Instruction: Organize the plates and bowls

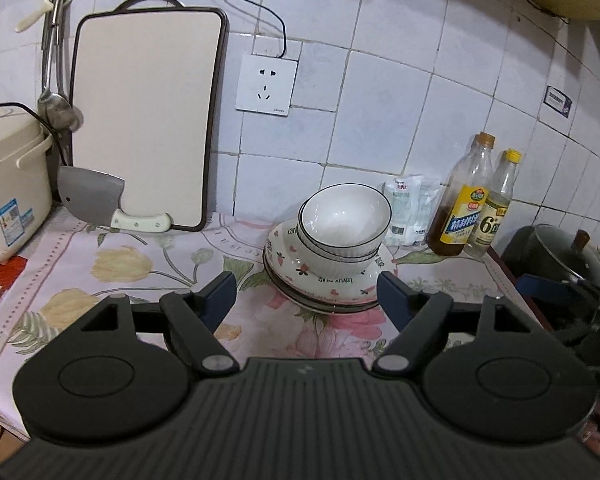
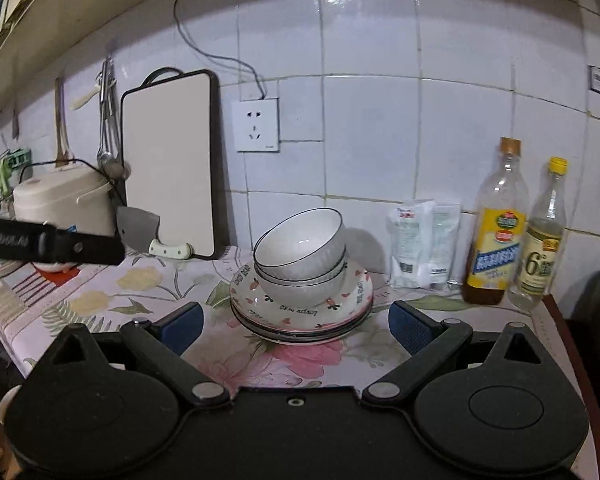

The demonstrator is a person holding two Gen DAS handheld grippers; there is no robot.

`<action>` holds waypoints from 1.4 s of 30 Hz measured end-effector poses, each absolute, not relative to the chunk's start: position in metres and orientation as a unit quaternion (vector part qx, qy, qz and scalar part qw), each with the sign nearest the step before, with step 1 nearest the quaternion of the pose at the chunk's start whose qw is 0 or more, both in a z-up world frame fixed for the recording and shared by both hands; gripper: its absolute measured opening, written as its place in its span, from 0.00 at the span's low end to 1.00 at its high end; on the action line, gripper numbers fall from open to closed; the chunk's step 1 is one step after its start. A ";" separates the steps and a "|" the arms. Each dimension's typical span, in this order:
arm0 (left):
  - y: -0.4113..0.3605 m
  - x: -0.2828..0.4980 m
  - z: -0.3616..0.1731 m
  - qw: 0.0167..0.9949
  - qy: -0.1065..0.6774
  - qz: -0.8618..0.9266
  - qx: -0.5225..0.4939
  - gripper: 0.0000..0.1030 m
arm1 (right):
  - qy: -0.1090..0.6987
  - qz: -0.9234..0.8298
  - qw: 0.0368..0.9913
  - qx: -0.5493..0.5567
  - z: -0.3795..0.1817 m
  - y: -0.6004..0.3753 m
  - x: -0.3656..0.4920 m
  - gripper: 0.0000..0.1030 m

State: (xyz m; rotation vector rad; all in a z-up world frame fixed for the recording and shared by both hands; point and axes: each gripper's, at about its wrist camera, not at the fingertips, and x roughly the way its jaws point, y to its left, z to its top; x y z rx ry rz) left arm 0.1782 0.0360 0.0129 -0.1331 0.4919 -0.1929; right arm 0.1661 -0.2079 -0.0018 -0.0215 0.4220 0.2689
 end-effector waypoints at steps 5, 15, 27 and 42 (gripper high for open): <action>0.036 0.156 0.011 0.965 0.240 -0.095 -0.043 0.75 | 0.220 0.125 0.967 -0.026 -0.003 -0.207 0.146 1.00; 0.024 0.129 -0.012 0.964 0.258 -0.064 -0.002 0.90 | 0.211 0.095 0.973 0.012 -0.008 -0.213 0.109 1.00; 0.003 0.106 -0.032 0.970 0.242 0.001 0.039 1.00 | 0.191 0.051 0.980 -0.003 -0.020 -0.209 0.083 1.00; 0.007 0.080 -0.038 0.971 0.239 0.012 0.031 1.00 | 0.196 0.009 0.981 -0.014 -0.028 -0.204 0.059 1.00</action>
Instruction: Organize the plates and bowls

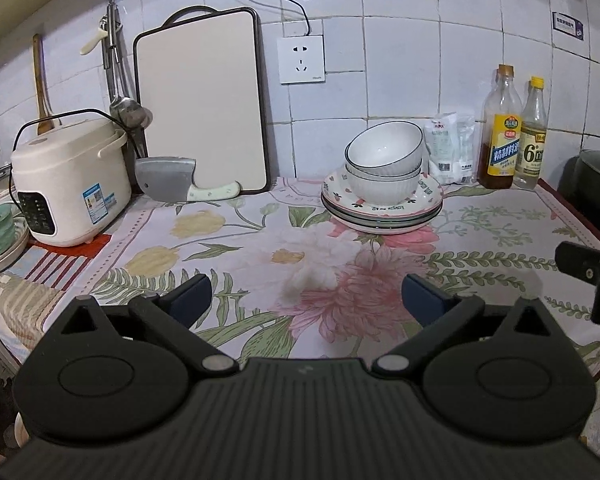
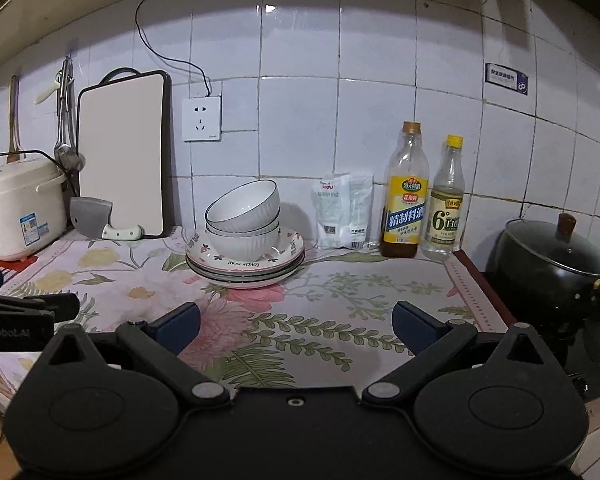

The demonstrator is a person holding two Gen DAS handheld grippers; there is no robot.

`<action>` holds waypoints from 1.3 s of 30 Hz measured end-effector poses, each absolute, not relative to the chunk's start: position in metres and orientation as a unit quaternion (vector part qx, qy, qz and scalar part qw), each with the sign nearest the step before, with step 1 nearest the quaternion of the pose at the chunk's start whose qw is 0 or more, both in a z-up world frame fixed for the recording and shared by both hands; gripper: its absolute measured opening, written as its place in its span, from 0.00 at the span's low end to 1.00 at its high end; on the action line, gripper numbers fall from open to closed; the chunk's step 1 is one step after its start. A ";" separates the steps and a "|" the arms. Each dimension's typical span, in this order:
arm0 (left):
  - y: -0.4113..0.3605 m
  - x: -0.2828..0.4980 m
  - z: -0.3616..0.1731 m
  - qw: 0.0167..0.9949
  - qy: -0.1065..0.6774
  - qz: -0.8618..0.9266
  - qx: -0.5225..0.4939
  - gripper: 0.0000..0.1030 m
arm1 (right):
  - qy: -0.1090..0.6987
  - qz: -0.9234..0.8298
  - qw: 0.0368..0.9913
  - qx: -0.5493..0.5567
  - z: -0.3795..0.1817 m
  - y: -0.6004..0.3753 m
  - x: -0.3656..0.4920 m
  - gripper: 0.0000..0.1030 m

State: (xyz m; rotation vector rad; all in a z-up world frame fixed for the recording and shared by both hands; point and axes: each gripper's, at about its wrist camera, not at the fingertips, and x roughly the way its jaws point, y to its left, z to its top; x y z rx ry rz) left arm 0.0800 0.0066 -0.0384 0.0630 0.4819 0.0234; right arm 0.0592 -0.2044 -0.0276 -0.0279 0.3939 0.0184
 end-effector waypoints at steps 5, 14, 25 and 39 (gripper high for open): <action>0.009 0.075 -0.039 0.971 0.238 0.009 0.026 1.00 | 0.186 0.001 0.982 -0.024 -0.025 -0.199 0.050 1.00; 0.010 0.066 -0.040 0.973 0.228 0.006 0.025 1.00 | 0.171 -0.010 0.985 -0.034 -0.025 -0.192 0.039 1.00; 0.018 0.058 -0.043 0.976 0.219 0.006 0.008 1.00 | 0.172 -0.012 0.985 -0.017 -0.027 -0.194 0.036 1.00; 0.019 0.062 -0.051 0.975 0.223 0.012 0.016 1.00 | 0.159 -0.017 0.986 -0.040 -0.030 -0.186 0.032 1.00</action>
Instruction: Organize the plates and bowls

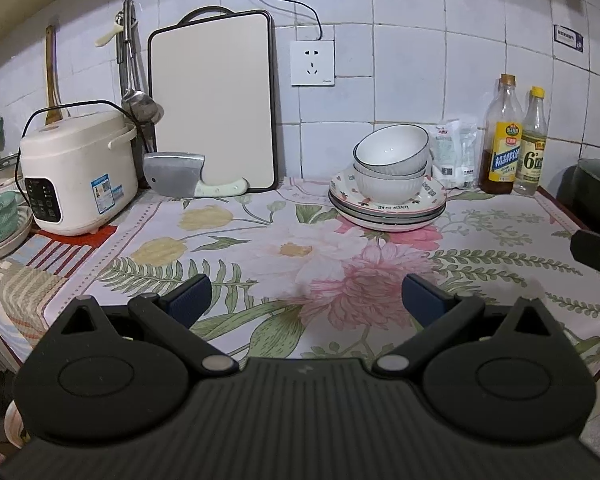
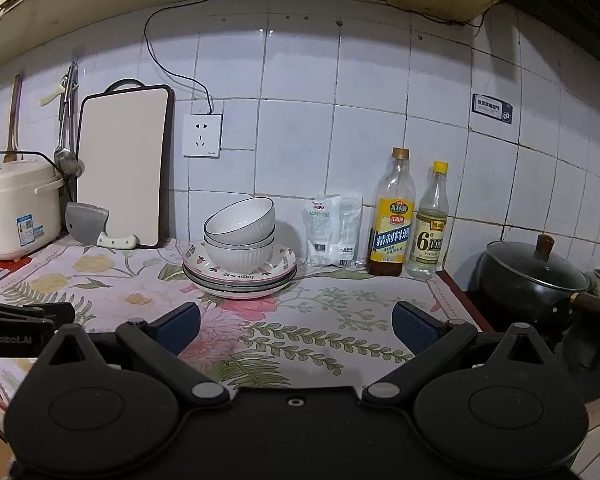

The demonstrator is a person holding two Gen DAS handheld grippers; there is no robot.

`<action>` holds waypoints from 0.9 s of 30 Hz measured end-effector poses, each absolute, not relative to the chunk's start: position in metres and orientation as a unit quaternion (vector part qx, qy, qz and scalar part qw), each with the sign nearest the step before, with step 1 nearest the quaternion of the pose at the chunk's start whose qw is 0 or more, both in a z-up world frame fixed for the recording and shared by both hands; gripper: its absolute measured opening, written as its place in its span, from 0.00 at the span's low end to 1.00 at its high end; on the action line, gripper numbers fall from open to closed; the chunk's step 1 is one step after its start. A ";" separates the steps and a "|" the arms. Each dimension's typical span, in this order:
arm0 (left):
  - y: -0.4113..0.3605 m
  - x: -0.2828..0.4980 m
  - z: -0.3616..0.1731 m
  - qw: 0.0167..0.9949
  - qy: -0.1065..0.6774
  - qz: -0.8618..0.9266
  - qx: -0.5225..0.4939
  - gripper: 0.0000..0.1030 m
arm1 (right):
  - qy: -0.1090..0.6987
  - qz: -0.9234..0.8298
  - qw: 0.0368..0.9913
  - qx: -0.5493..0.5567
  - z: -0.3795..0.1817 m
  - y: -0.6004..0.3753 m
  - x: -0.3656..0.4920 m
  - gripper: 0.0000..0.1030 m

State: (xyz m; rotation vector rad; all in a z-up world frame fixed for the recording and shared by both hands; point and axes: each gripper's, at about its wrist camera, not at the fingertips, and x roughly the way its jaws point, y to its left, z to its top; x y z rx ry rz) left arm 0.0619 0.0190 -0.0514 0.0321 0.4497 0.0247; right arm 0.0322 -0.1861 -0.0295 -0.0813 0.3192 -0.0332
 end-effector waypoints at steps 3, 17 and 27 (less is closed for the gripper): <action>0.019 0.062 -0.053 0.974 0.225 0.011 0.014 1.00 | 0.159 -0.017 0.986 -0.046 -0.031 -0.184 0.032 1.00; 0.022 0.056 -0.052 0.976 0.218 0.003 0.009 1.00 | 0.165 -0.019 0.985 -0.044 -0.034 -0.180 0.033 1.00; 0.021 0.051 -0.049 0.978 0.210 0.003 0.008 1.00 | 0.167 -0.019 0.985 -0.042 -0.034 -0.183 0.034 1.00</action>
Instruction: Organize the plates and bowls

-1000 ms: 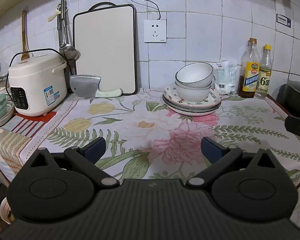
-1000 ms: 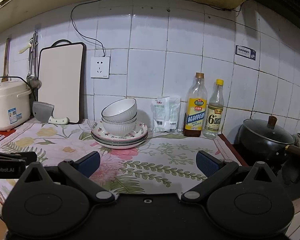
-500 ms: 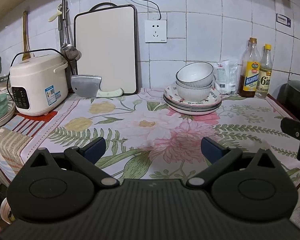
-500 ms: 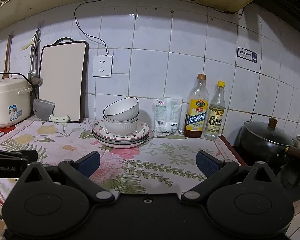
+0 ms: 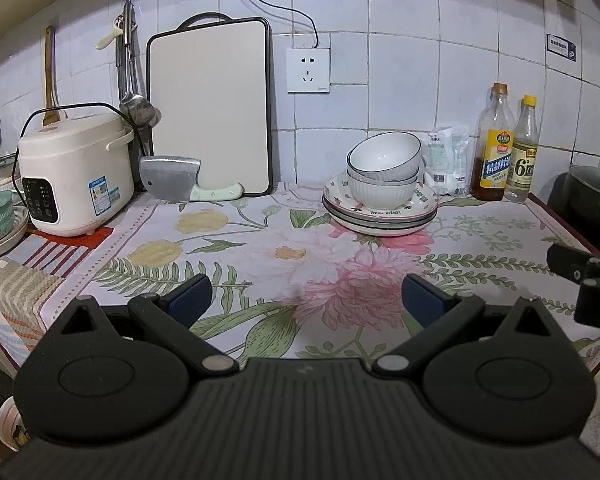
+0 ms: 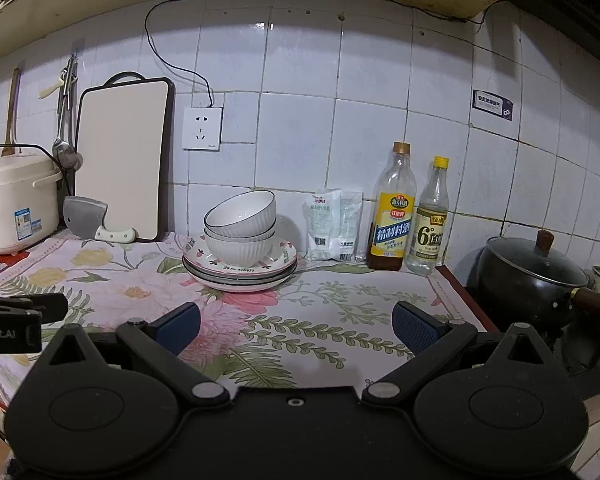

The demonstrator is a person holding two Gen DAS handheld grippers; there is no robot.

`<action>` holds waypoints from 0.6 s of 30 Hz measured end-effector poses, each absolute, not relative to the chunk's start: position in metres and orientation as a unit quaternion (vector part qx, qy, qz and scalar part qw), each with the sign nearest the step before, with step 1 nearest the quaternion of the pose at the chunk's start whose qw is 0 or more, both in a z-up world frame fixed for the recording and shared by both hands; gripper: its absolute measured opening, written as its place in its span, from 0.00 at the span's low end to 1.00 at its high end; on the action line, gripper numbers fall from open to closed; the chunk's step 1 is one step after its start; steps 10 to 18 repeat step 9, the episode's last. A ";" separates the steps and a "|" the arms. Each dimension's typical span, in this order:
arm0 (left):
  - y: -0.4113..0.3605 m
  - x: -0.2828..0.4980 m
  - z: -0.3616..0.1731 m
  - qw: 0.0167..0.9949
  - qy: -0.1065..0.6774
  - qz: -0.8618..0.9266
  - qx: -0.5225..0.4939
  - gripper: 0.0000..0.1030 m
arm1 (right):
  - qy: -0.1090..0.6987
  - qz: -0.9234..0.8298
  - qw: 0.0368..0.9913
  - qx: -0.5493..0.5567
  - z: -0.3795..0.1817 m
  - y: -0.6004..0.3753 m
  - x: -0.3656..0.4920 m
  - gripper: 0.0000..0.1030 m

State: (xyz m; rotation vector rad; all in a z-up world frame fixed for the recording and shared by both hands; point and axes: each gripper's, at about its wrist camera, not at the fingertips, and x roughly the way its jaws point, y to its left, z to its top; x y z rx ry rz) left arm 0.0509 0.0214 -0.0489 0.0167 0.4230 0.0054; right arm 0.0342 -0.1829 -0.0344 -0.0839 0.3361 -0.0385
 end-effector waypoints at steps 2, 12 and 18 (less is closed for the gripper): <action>0.021 0.050 -0.048 0.978 0.208 0.002 0.009 1.00 | 0.168 -0.020 0.985 -0.042 -0.035 -0.183 0.034 1.00; 0.020 0.045 -0.048 0.978 0.209 0.001 0.013 1.00 | 0.170 -0.020 0.984 -0.041 -0.036 -0.183 0.034 1.00; 0.020 0.045 -0.048 0.978 0.209 0.001 0.013 1.00 | 0.170 -0.020 0.984 -0.041 -0.036 -0.183 0.034 1.00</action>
